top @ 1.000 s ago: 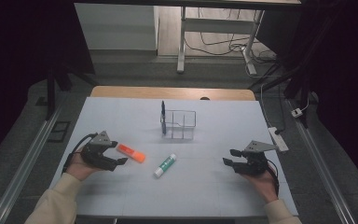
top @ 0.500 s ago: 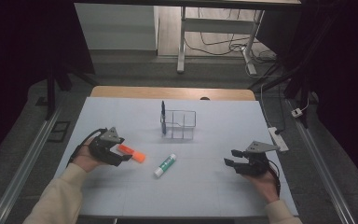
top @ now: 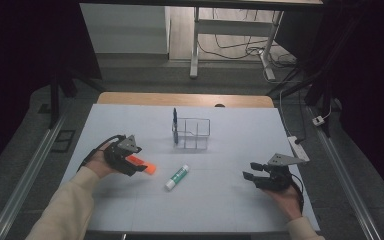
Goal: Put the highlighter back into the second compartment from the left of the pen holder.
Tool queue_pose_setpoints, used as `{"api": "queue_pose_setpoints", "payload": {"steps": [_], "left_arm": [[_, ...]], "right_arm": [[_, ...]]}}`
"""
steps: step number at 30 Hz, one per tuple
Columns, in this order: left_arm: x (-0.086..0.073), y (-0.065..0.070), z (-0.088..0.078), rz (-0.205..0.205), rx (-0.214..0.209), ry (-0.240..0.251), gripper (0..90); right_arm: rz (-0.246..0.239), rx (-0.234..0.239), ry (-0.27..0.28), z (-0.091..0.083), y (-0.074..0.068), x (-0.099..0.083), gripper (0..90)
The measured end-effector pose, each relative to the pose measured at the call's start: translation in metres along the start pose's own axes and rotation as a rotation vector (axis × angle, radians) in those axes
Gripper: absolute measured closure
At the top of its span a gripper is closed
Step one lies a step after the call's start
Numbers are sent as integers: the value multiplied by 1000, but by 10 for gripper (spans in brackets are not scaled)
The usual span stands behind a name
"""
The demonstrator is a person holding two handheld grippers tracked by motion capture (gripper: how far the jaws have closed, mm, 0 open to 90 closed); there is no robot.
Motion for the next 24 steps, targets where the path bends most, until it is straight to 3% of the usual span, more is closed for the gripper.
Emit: {"api": "queue_pose_setpoints", "payload": {"steps": [6,11,18,24], "left_arm": [[0,-4,6,35,-18,-37,272],[-2,-5,10,98,-33,-74,233],[-2,-3,18,127,-101,-124,209],[-1,-3,26,142,-116,-151,226]], "right_arm": [[-9,-4,-1,1,0,-1,456],[-16,-7,-3,3,0,-1,456],[-32,-4,-19,5,-1,-3,446],[-44,-3,-21,4,-2,-3,445]]}}
Point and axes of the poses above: each handheld gripper's, and its own axes: z roughly forward along the jaws, x roughly out of its top, y roughly to its right, the point moved 8 cm from there along z, roughly forward along the jaws, and after that the axes turned 3 degrees about -x, right-handed, at the moved point
